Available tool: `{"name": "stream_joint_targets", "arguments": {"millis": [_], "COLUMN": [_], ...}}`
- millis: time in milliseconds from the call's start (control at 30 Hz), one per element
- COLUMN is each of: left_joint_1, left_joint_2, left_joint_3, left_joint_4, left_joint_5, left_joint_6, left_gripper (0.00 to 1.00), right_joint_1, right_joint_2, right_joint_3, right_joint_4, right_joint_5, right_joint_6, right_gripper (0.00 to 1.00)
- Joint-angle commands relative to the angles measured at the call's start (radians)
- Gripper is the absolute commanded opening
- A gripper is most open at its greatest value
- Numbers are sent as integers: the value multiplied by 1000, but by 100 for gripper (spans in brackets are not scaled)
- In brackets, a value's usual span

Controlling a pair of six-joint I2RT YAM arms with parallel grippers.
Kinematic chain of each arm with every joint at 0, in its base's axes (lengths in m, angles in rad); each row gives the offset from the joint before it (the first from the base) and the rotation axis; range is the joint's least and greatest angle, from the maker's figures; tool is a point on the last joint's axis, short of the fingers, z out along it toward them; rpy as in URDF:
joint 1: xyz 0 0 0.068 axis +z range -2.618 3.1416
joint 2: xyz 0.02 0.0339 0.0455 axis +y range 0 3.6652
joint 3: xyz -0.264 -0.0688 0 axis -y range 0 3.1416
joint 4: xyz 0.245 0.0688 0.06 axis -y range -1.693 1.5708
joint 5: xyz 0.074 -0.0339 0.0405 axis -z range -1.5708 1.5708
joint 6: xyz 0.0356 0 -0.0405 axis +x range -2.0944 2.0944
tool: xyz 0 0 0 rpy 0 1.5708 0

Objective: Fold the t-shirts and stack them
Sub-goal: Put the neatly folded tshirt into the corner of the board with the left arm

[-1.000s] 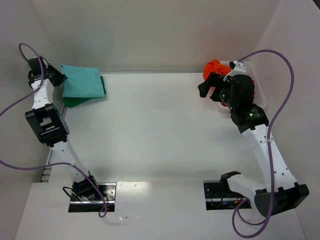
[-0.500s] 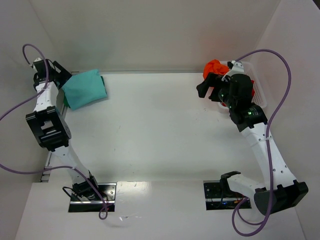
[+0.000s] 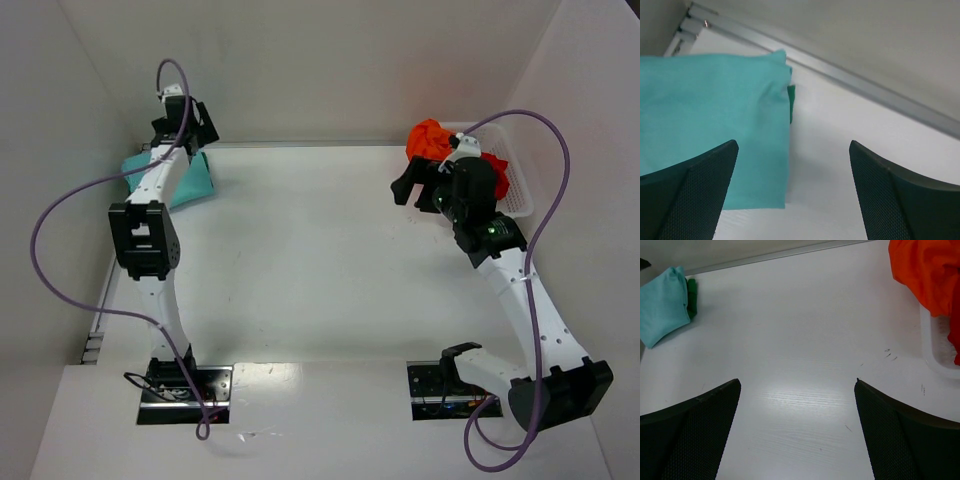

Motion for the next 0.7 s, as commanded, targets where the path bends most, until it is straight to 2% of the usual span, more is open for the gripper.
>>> {"name": "stream_joint_targets", "arguments": {"millis": [0, 200, 433, 533, 567, 667], "left_joint_1": [15, 17, 58, 58, 58, 58], "left_joint_2": [115, 217, 293, 300, 278, 220], "left_joint_3": [36, 83, 169, 194, 194, 171], "left_joint_4": [-48, -30, -30, -42, -42, -22], "left_joint_5": [-132, -182, -50, 19, 33, 75], "left_joint_6": [-21, -122, -131, -131, -131, -142], "left_gripper": [99, 97, 85, 85, 90, 95], "right_joint_1": [-14, -14, -14, -14, -14, -14], "right_joint_2": [-34, -16, 24, 33, 33, 21], "right_joint_3": [-27, -27, -27, -16, -16, -16], "right_joint_4": [67, 67, 77, 77, 77, 77], "right_joint_5": [23, 42, 42, 42, 42, 42], "right_joint_6": [-15, -15, -15, -15, -15, -4], "right_gripper": [100, 100, 100, 100, 100, 100]}}
